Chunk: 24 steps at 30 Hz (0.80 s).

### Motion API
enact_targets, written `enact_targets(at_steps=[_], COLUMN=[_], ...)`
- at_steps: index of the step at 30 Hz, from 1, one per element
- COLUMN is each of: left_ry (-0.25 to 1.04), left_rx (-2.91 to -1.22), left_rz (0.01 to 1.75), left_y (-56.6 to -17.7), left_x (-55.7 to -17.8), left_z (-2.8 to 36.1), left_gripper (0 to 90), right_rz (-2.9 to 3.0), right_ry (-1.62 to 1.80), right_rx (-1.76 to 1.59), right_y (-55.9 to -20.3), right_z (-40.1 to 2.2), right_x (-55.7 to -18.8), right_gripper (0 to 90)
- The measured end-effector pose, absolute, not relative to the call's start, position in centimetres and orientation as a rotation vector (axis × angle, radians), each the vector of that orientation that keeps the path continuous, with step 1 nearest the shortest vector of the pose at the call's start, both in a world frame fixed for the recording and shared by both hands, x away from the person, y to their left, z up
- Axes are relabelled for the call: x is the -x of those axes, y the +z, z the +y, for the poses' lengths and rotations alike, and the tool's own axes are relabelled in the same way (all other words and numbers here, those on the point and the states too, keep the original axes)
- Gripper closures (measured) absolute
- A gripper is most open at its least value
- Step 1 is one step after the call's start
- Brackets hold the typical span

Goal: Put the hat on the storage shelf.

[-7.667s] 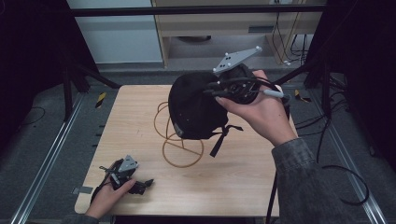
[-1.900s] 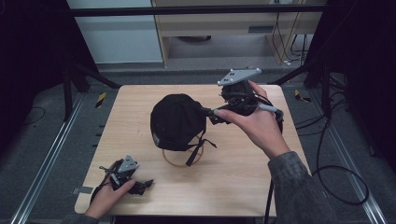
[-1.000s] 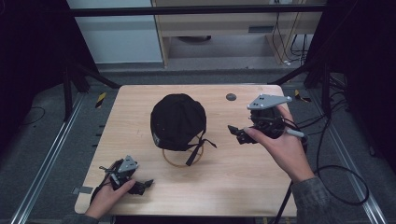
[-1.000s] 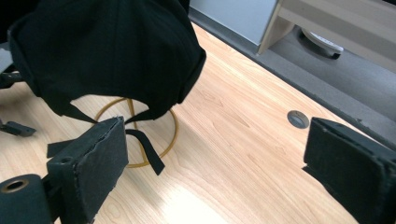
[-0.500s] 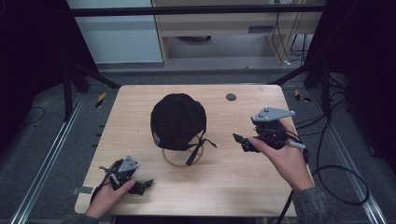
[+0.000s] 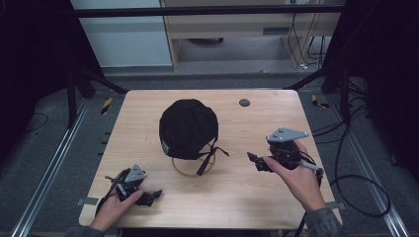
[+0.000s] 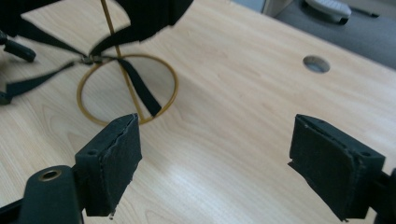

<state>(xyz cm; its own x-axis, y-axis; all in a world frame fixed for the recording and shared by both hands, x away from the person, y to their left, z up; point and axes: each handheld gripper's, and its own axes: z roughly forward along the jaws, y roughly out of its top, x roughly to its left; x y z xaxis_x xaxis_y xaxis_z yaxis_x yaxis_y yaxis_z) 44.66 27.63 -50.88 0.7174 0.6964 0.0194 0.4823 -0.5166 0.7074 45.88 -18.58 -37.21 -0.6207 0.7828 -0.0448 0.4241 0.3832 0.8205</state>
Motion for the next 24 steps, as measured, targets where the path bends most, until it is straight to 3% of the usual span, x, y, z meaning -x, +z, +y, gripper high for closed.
enact_targets(at_steps=[17, 24], left_ry=[0.395, 0.395], left_rx=[-2.218, -2.217], left_rz=[0.891, 0.892], left_y=[-50.9, -50.9], left_x=[-44.6, -44.6], left_z=[27.6, 27.6], left_gripper=[0.0, 0.0], right_rz=[2.240, 2.259], right_ry=[1.158, 1.125], right_rx=[-1.227, -1.299], right_y=[-45.4, -47.9], right_z=[-18.7, -18.1], right_x=[-46.4, -46.8], right_gripper=[16.5, 7.9])
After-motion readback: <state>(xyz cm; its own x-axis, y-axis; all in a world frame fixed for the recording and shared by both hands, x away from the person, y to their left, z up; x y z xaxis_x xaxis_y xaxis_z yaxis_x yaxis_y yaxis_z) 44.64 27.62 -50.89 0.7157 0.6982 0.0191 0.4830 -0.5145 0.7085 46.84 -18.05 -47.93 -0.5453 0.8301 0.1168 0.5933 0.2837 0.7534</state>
